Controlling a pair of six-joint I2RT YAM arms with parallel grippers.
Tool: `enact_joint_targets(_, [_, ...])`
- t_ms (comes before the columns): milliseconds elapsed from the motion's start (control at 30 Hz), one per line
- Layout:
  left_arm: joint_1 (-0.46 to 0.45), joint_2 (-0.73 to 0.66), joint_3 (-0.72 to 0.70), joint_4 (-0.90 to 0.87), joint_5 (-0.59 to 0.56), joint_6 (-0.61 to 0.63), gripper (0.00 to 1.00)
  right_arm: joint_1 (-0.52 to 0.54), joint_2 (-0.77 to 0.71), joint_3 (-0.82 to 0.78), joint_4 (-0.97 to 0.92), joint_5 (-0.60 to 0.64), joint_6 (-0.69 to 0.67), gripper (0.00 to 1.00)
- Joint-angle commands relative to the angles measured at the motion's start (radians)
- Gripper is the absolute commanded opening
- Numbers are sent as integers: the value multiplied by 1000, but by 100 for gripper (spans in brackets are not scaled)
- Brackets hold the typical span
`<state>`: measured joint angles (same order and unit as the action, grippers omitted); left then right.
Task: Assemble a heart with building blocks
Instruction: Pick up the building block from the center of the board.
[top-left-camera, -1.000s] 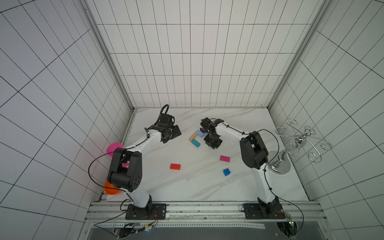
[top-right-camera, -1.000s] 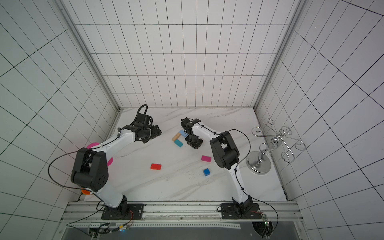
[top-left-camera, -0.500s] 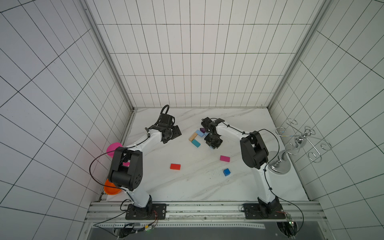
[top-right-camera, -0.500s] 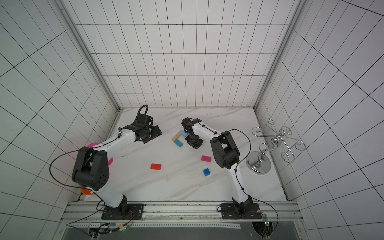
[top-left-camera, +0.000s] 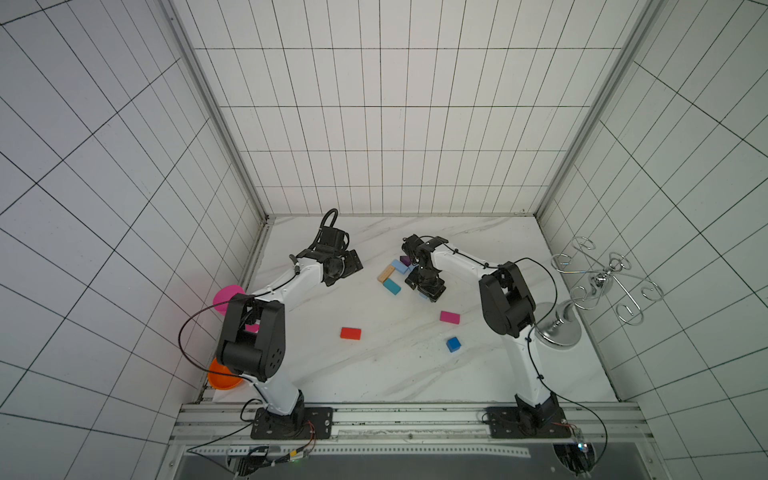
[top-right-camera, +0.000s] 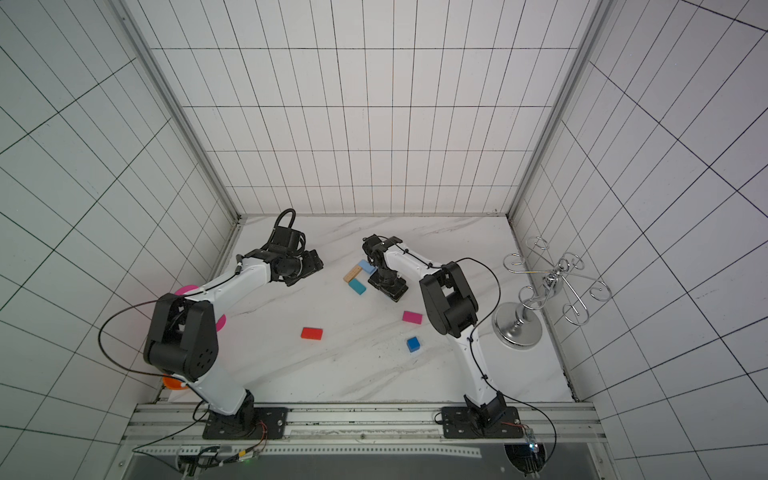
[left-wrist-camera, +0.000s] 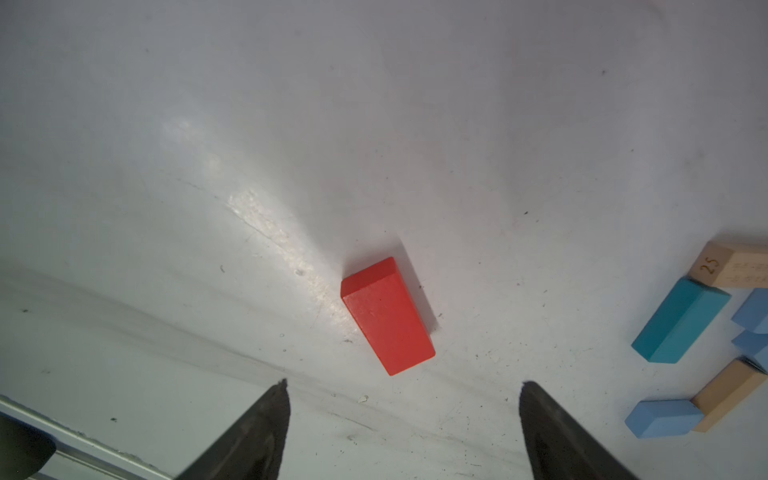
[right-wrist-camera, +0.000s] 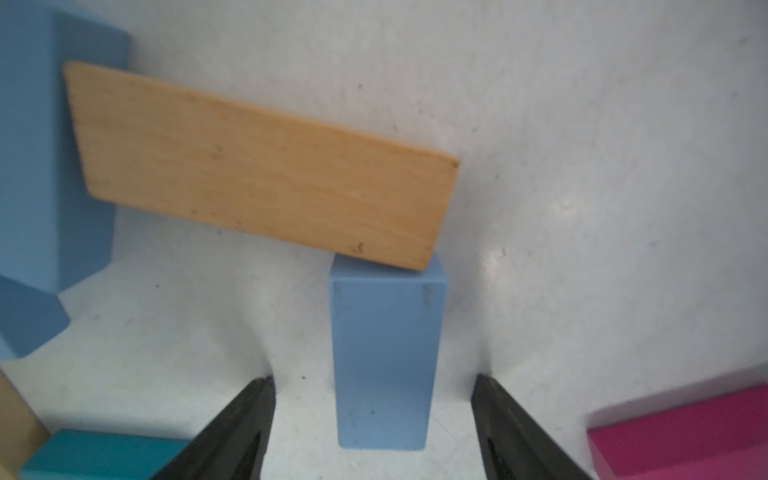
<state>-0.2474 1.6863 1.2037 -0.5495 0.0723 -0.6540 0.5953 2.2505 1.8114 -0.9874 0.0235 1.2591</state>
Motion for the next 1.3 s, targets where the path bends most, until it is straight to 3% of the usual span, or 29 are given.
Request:
enact_joint_targets(0, [3, -17, 31, 1, -14, 3, 86, -11, -31, 25, -65, 49, -43, 84])
enact_joint_targets(200, [3, -60, 78, -125, -86, -112, 86, -9, -218, -9, -37, 78, -165, 85])
enact_joint_targets(333, [2, -117, 77, -307, -136, -335, 86, -5, -510, -160, 86, 110, -456, 84])
enact_joint_targets(400, [1, -163, 39, -391, -132, -468, 87, -6, -686, -309, 191, 178, -635, 75])
enact_joint_targets(433, [0, -187, 9, -421, -112, -537, 87, -13, -782, -412, 282, 210, -722, 91])
enact_joint_targets(467, [-4, -208, -23, -437, -95, -591, 87, -21, -852, -507, 343, 255, -760, 99])
enact_joint_targets(500, [-13, -236, -64, -440, -81, -641, 87, -42, -918, -622, 429, 265, -806, 99])
enact_joint_targets(533, [-25, -263, -103, -434, -80, -688, 87, -86, -963, -683, 476, 150, -929, 99])
enact_joint_targets(567, [-39, -284, -133, -422, -84, -717, 87, -117, -987, -698, 466, 120, -982, 99])
enact_joint_targets(667, [-66, -309, -195, -411, -59, -784, 87, -136, -966, -703, 339, 72, -1214, 99])
enact_joint_targets(767, [-119, -299, -226, -418, -53, -854, 87, -94, -931, -835, 275, 26, -1472, 87])
enact_joint_targets(833, [-156, -286, -245, -421, -46, -903, 87, -49, -949, -946, 267, -29, -1726, 82])
enact_joint_targets(867, [-172, -281, -252, -419, -44, -917, 87, -42, -942, -960, 263, 6, -1772, 82])
enact_joint_targets(967, [-214, -264, -283, -401, -35, -964, 85, -39, -920, -957, 277, 82, -1833, 82])
enact_joint_targets(1267, [-242, -172, -314, -322, -33, -984, 79, -3, -746, -885, 370, 64, -1872, 79])
